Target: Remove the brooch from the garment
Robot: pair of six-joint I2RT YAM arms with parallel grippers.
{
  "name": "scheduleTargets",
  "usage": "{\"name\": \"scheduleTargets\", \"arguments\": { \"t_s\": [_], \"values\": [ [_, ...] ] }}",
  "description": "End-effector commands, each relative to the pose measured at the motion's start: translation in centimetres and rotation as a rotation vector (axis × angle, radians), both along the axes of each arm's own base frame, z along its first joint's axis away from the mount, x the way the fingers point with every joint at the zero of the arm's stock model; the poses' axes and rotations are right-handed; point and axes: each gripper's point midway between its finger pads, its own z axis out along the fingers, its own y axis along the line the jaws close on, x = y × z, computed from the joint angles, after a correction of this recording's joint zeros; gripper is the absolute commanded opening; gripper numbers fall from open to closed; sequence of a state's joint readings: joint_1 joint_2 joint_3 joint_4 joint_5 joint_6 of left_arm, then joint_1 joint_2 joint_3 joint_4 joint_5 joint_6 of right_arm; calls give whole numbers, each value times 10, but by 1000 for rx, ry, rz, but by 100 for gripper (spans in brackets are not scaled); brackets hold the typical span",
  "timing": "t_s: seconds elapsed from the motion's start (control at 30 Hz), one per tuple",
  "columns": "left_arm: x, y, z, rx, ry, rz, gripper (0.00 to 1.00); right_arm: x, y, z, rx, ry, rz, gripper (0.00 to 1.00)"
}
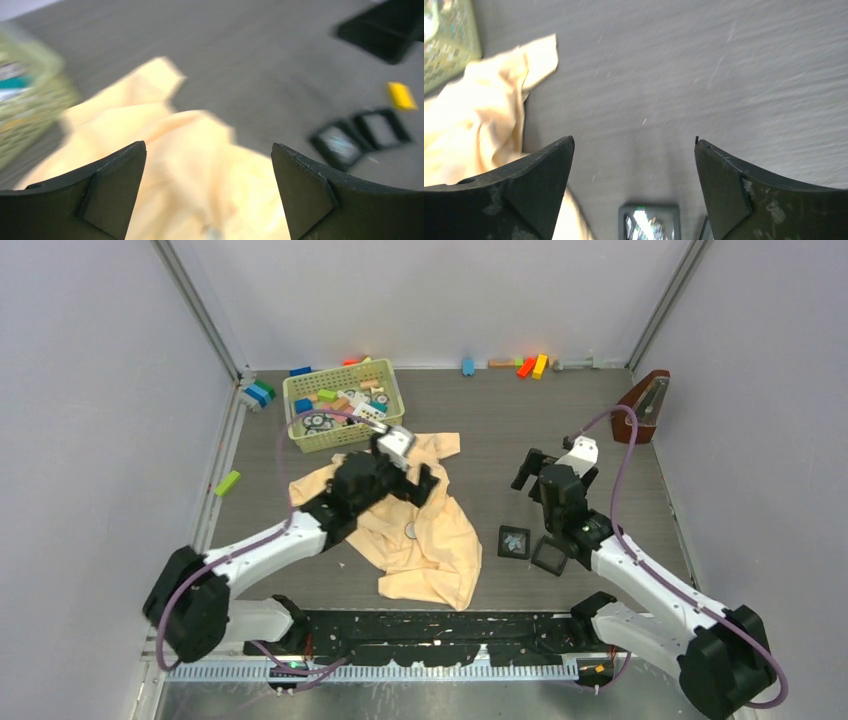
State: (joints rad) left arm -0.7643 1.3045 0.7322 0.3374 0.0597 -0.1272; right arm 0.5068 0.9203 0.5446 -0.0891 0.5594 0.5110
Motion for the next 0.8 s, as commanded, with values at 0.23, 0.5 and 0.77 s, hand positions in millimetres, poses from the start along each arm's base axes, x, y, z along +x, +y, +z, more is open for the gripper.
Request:
{"name": "scheduleTargets", "arguments": {
  "t_s": [0.23,0.5,0.77],
  "values": [
    [53,259,-44,132,47,766,100,53,-109,2,-154,-132,-299,98],
    [73,306,-91,107,46,900,100,52,-127,-34,-266,-184,-272,93],
    [91,314,-108,56,-70,897,98,82,-125,-79,-208,-135,-178,93]
  ]
}}
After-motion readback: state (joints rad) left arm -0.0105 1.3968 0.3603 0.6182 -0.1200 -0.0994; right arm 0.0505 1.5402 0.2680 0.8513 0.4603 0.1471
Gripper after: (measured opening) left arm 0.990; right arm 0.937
